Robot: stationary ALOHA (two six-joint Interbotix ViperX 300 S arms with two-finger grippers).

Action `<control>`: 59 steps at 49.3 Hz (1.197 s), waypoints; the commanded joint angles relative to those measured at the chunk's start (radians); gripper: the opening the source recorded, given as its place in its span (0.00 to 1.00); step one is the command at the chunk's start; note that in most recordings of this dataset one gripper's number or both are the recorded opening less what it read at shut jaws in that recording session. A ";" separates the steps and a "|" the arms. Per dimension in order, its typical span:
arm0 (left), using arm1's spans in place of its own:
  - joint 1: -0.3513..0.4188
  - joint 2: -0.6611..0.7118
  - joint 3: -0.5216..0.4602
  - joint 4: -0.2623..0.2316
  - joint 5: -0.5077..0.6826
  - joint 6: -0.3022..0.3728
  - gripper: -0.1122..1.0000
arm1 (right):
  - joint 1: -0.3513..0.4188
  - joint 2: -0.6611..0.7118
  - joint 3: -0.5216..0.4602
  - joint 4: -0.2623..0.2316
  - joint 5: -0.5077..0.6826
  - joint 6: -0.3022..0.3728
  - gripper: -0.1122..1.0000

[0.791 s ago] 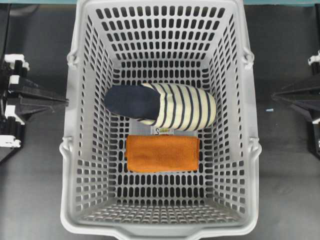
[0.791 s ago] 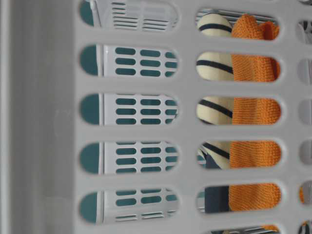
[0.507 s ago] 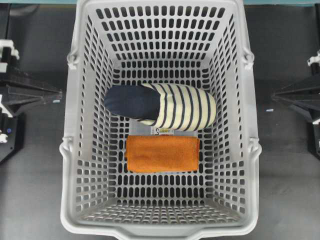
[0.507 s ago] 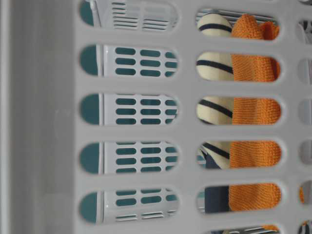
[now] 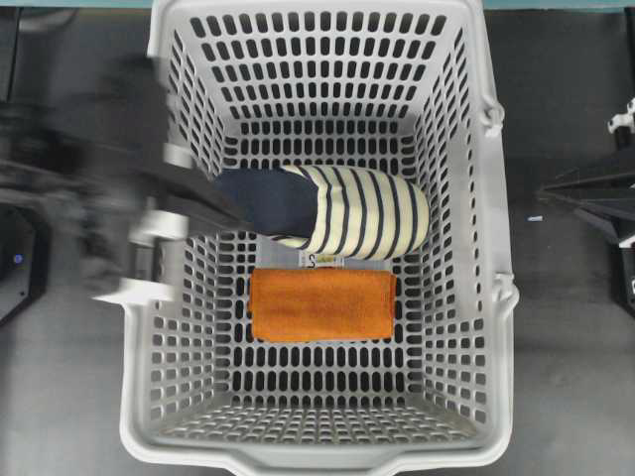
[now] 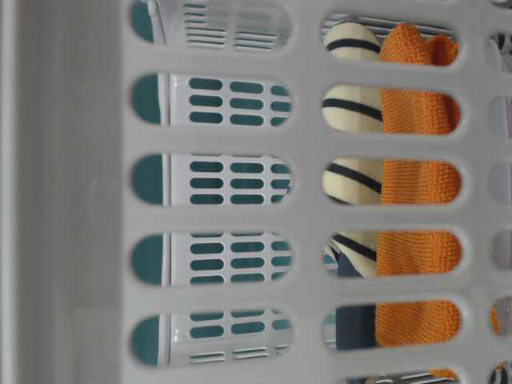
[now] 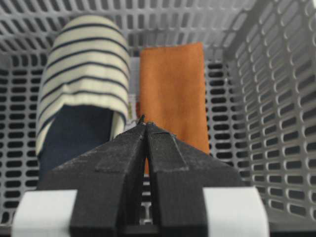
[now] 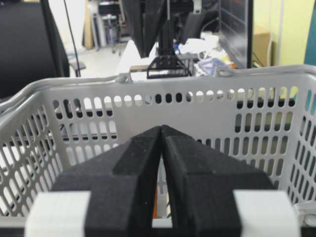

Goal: Pick up the orange cloth from the shopping basket with the left arm.

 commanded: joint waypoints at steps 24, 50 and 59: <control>-0.037 0.348 -0.298 0.005 0.224 -0.012 0.10 | 0.006 -0.020 0.000 0.005 -0.003 0.003 0.10; -0.052 0.457 -0.275 0.005 0.221 -0.054 0.91 | 0.006 -0.020 0.008 0.006 -0.003 0.003 0.10; -0.060 0.483 -0.236 0.005 0.160 -0.055 0.91 | 0.005 -0.021 0.011 0.006 -0.002 0.003 0.10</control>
